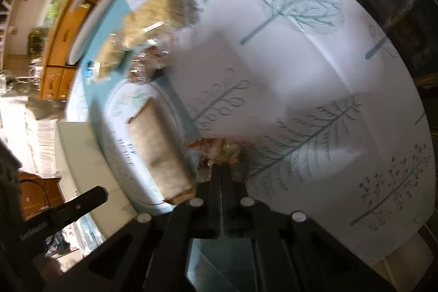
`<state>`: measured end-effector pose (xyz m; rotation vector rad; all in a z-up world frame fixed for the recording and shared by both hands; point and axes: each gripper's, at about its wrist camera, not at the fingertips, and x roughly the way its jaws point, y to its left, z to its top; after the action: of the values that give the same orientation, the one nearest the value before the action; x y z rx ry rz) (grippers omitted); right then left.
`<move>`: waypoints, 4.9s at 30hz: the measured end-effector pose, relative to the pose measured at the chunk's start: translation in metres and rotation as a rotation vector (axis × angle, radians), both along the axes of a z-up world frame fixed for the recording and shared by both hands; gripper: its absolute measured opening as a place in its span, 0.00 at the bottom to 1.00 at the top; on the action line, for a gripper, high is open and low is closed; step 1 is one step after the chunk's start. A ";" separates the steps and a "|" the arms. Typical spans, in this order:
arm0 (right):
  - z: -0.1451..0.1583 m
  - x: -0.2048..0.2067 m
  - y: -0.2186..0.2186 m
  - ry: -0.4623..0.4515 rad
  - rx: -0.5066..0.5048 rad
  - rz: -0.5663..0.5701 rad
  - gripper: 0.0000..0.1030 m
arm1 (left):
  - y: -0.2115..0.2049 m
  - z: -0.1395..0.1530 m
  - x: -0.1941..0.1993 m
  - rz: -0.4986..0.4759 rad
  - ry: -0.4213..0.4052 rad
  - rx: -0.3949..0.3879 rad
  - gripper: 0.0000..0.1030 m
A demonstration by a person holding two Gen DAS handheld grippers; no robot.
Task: Organize snacks
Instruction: 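Lift the nut bag with the right tool while the left tool regrips the brown paper pack, then carry the brown paper pack and nut bag into the white tray and open both tools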
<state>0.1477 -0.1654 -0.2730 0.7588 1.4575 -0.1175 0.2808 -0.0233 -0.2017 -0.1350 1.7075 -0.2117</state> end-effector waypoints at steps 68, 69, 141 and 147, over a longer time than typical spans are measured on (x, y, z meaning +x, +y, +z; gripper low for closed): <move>-0.034 0.024 0.033 0.111 -0.085 0.101 0.35 | -0.091 -0.097 0.042 -0.020 0.106 0.200 0.52; -0.034 0.022 0.032 0.114 -0.089 0.098 0.35 | -0.084 -0.096 0.041 -0.020 0.112 0.199 0.52; 0.133 -0.051 0.338 -0.396 -0.279 0.324 0.35 | 0.266 0.122 -0.070 0.067 -0.442 -0.139 0.52; 0.129 -0.047 0.346 -0.399 -0.275 0.342 0.36 | 0.284 0.109 -0.060 0.108 -0.425 -0.158 0.52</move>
<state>0.1011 0.1803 -0.1445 0.2797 1.1385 0.0906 0.2211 0.2604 -0.0929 -0.2789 1.2562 -0.2738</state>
